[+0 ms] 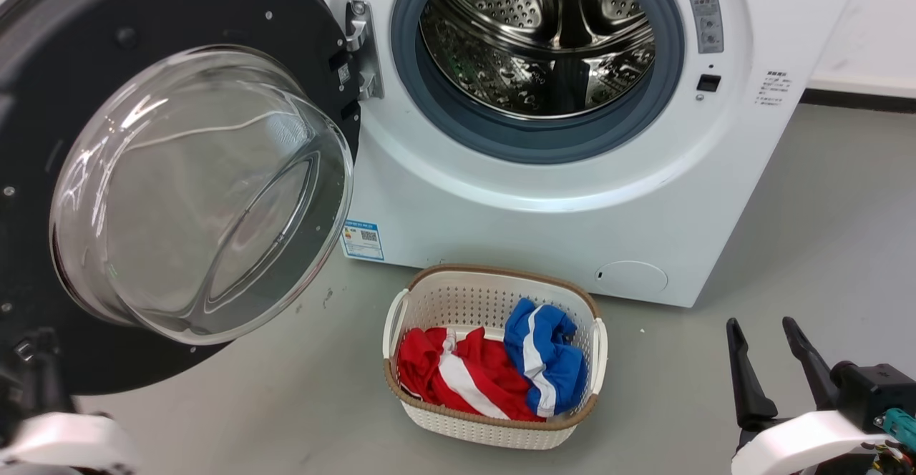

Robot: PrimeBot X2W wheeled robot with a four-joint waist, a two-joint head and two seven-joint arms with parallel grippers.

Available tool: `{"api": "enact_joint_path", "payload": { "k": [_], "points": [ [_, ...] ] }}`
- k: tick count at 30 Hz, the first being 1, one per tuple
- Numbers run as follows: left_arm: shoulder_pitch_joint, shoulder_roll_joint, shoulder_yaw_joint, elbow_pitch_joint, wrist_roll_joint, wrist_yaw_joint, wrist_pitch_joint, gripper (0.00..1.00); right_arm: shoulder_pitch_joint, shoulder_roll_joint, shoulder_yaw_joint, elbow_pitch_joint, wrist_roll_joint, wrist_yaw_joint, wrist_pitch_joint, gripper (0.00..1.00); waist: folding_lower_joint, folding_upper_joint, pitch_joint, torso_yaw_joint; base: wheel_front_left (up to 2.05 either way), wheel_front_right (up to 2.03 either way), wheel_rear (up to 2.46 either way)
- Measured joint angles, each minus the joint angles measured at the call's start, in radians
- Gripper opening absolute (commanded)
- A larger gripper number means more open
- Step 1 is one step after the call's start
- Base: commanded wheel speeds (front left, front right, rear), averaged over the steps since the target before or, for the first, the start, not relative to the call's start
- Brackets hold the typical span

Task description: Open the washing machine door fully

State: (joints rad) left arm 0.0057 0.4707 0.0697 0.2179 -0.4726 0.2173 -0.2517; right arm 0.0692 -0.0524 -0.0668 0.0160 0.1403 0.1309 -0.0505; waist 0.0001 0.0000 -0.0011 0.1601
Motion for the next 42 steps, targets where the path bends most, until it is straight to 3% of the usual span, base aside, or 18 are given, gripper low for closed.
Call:
{"api": "enact_joint_path", "payload": {
  "k": [11, 16, 26, 28, 29, 31, 32, 42],
  "points": [
    [0.095, -0.124, -0.184, -0.219, 0.052, 0.029, 0.073, 0.0, 0.012, 0.0, 0.015, -0.012, -0.04, 0.0, 0.013, 1.0, 0.0, 0.0, -0.04, -0.032, 0.0, 0.0, 0.0],
    [0.08, -0.167, -0.281, -0.226, 0.065, -0.009, 0.1, 0.0, 0.011, 0.0, 0.021, -0.017, -0.048, 0.0, 0.018, 1.0, -0.0001, 0.0, -0.044, -0.067, 0.0, 0.0, 0.0],
    [-0.049, -0.195, -0.359, -0.136, 0.083, -0.068, 0.09, 0.0, 0.011, -0.009, 0.048, -0.025, -0.05, 0.0, 0.034, 1.0, 0.0, 0.0, -0.039, -0.177, 0.0, 0.0, 0.0],
    [-0.06, -0.197, -0.363, -0.114, 0.084, -0.069, 0.089, 0.41, 0.011, -0.016, 0.052, -0.025, -0.05, 0.0, 0.034, 1.0, 0.0, 0.0, -0.039, -0.201, 0.0, 0.0, 0.0],
    [-0.062, -0.198, -0.363, -0.103, 0.084, -0.069, 0.086, 0.55, 0.011, -0.018, 0.052, -0.026, -0.049, 0.0, 0.035, 1.0, 0.0, 0.0, -0.039, -0.212, 0.0, 0.0, 0.0],
    [-0.069, -0.201, -0.364, -0.088, 0.084, -0.068, 0.08, 0.96, 0.011, -0.023, 0.055, -0.027, -0.047, 0.0, 0.035, 1.0, 0.0, 0.0, -0.04, -0.232, 0.0, 0.0, 0.0],
    [-0.072, -0.202, -0.364, -0.081, 0.083, -0.068, 0.079, 1.0, 0.011, -0.026, 0.055, -0.028, -0.047, 0.0, 0.035, 1.0, 0.0, 0.0, -0.041, -0.239, 0.0, 0.0, 0.0],
    [-0.071, -0.198, -0.354, -0.05, 0.091, -0.041, 0.055, 1.0, 0.012, -0.028, 0.06, -0.031, -0.042, 0.0, 0.035, 1.0, 0.0, 0.0, -0.035, -0.245, 0.0, 0.0, 0.0]
  ]
}}
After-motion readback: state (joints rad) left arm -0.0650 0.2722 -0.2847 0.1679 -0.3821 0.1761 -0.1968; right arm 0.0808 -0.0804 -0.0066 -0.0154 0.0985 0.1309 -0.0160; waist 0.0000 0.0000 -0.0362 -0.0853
